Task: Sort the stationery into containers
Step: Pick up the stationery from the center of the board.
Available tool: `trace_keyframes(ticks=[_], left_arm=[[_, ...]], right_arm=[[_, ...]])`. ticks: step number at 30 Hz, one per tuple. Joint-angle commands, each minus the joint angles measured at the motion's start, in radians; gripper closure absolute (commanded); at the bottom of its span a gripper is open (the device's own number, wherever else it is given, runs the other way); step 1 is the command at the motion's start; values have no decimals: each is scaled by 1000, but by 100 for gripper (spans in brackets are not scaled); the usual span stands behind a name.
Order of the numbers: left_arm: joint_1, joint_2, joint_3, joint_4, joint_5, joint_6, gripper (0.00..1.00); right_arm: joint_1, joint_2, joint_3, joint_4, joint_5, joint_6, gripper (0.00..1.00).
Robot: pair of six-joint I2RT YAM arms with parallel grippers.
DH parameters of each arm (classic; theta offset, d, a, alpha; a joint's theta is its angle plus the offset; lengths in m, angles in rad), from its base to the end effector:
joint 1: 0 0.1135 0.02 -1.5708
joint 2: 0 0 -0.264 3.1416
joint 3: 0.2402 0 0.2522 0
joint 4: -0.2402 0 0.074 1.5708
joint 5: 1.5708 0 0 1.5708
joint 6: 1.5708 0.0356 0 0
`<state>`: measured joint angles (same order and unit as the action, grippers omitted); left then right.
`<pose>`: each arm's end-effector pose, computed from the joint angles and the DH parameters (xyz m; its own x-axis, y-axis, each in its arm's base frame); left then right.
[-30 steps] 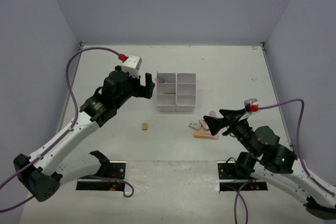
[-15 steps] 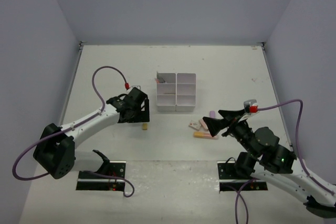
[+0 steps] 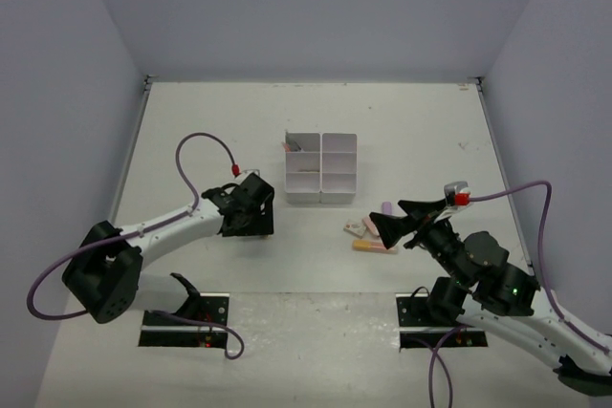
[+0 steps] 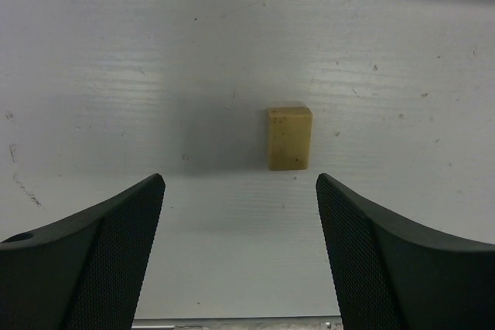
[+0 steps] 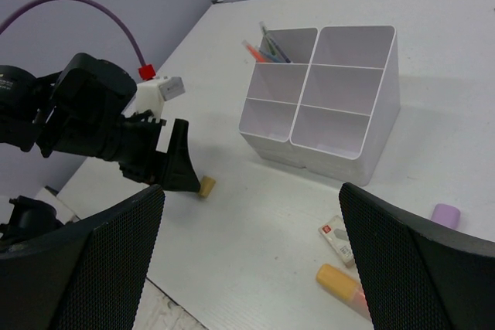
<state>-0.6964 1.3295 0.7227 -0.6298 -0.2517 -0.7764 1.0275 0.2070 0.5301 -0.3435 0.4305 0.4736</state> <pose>0.1806 -0.1394 0.1770 -0.9084 -0.1250 -0.3989 -0.1093 0.9921 -0.0620 0.0547 0.0618 0.3003 -0.2658 0.3616 -0.8936 -0.4955 0.7439 0.4484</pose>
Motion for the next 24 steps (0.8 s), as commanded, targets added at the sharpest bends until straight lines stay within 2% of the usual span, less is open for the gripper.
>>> trace_keyframes(ticks=[1, 14, 21, 24], left_arm=[[-44, 40, 64, 40, -49, -46, 20], [-94, 189, 144, -21, -148, -72, 40], [-107, 207, 147, -9, -138, -63, 42], [-109, 222, 147, 4, -136, -58, 48]], right_arm=[[7, 4, -10, 28, 36, -6, 1], [16, 8, -9, 27, 48, -7, 1], [19, 11, -10, 24, 51, -7, 1], [19, 12, -9, 26, 53, -7, 1]])
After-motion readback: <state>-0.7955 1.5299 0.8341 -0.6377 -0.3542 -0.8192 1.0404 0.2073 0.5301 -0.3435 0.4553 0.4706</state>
